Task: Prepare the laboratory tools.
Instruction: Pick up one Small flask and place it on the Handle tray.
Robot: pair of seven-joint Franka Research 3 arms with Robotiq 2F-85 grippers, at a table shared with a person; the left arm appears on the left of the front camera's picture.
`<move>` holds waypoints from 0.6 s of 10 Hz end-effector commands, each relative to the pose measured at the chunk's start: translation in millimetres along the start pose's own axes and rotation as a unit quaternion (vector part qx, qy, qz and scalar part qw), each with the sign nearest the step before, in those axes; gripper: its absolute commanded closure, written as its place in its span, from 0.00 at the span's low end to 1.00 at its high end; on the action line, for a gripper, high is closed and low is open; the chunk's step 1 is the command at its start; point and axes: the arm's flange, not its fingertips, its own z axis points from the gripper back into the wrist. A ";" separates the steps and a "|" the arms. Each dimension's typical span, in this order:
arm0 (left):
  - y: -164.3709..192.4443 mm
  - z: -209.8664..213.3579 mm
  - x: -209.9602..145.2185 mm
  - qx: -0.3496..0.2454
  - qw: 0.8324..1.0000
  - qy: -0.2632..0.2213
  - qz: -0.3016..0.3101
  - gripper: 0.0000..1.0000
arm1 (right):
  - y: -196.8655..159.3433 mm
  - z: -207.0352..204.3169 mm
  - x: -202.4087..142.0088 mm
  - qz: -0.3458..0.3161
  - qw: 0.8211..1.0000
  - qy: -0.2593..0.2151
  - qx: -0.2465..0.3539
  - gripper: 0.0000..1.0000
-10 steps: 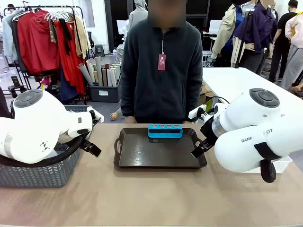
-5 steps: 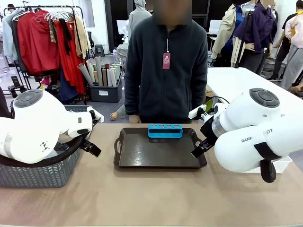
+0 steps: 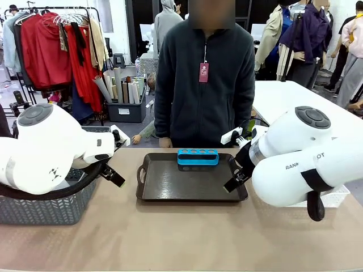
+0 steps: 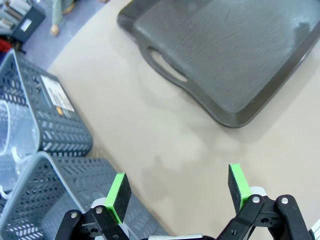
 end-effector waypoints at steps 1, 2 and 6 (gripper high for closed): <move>-6.6 21.6 -16.4 -0.015 0.999 -0.011 -0.032 0.00 | -8.1 15.6 6.7 0.022 0.999 -0.003 0.037 0.00; -4.6 34.6 -20.3 -0.015 0.998 -0.038 -0.054 0.00 | -7.8 23.8 11.2 0.026 0.999 -0.008 0.045 0.00; -13.9 88.1 -35.9 -0.023 0.983 -0.092 -0.155 0.00 | -13.3 67.5 39.0 0.051 0.994 -0.013 0.096 0.00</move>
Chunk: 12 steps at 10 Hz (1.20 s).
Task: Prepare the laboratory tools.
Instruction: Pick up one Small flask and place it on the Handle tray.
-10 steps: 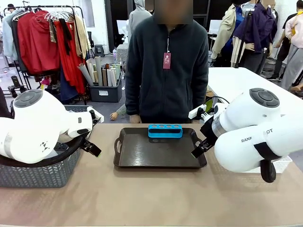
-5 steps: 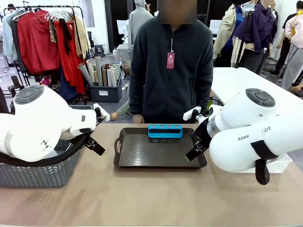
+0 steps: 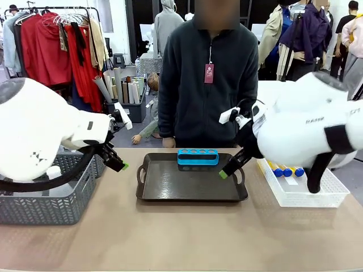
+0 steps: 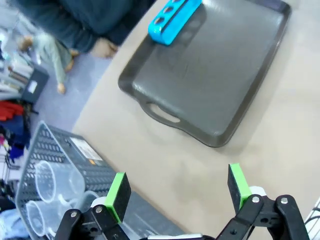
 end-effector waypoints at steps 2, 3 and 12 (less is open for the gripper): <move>-24.6 41.7 -65.4 -0.005 1.000 0.003 -0.017 0.00 | -12.9 22.6 10.3 0.018 1.000 -0.012 0.013 0.00; 3.0 12.7 2.2 -0.004 1.000 -0.009 -0.013 0.00 | -10.9 22.2 10.2 0.036 0.999 -0.038 -0.014 0.00; 2.9 12.6 0.7 -0.007 1.000 -0.005 -0.018 0.00 | -4.6 22.2 13.1 0.018 1.000 -0.001 -0.003 0.00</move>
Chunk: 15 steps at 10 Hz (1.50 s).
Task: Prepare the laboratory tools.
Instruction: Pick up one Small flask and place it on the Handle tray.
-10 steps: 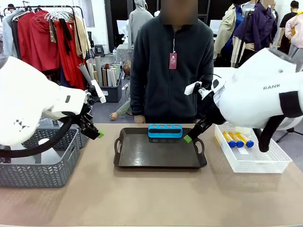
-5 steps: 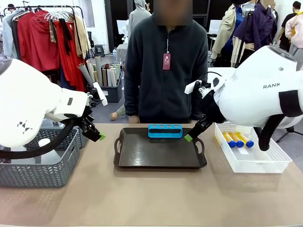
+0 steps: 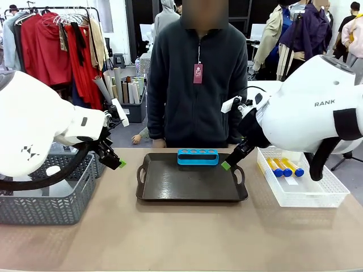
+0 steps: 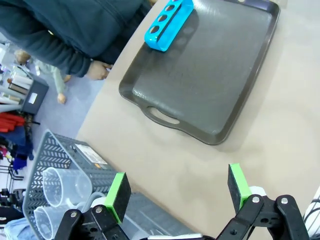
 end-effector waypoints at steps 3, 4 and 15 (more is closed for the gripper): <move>10.9 9.5 14.6 -0.134 0.990 0.024 -0.034 0.00 | -18.2 11.0 9.5 0.001 0.999 -0.028 0.034 0.00; 21.0 12.1 16.8 -0.154 0.987 0.020 -0.029 0.00 | -24.9 15.3 9.9 0.009 0.998 -0.035 0.044 0.00; 93.4 90.8 66.0 -0.146 0.984 -0.097 0.020 0.00 | -107.4 166.4 28.6 0.070 0.993 -0.085 0.038 0.00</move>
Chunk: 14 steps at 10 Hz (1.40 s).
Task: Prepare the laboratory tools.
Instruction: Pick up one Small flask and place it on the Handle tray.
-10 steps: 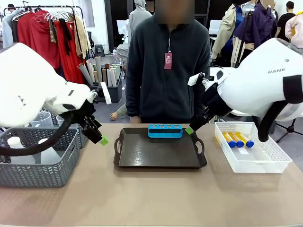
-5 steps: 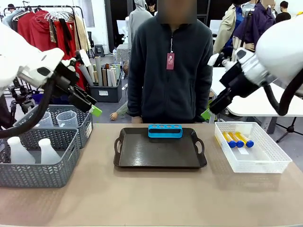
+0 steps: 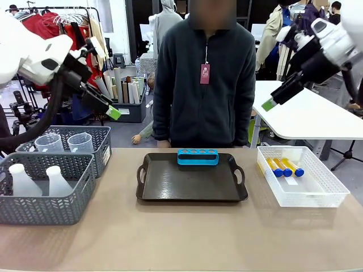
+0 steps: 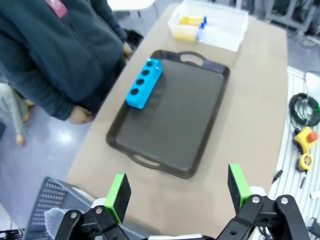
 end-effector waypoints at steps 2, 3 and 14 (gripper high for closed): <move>3.5 15.7 20.1 0.021 1.000 0.008 -0.021 0.00 | -8.4 18.4 10.5 0.013 1.000 -0.006 -0.005 0.00; 4.1 21.9 26.0 0.031 0.999 0.012 -0.026 0.00 | -8.9 24.9 12.5 0.014 1.000 -0.008 -0.008 0.00; 14.7 28.8 32.6 0.050 0.998 0.004 -0.031 0.00 | -7.6 26.7 12.6 0.003 1.000 -0.011 -0.014 0.00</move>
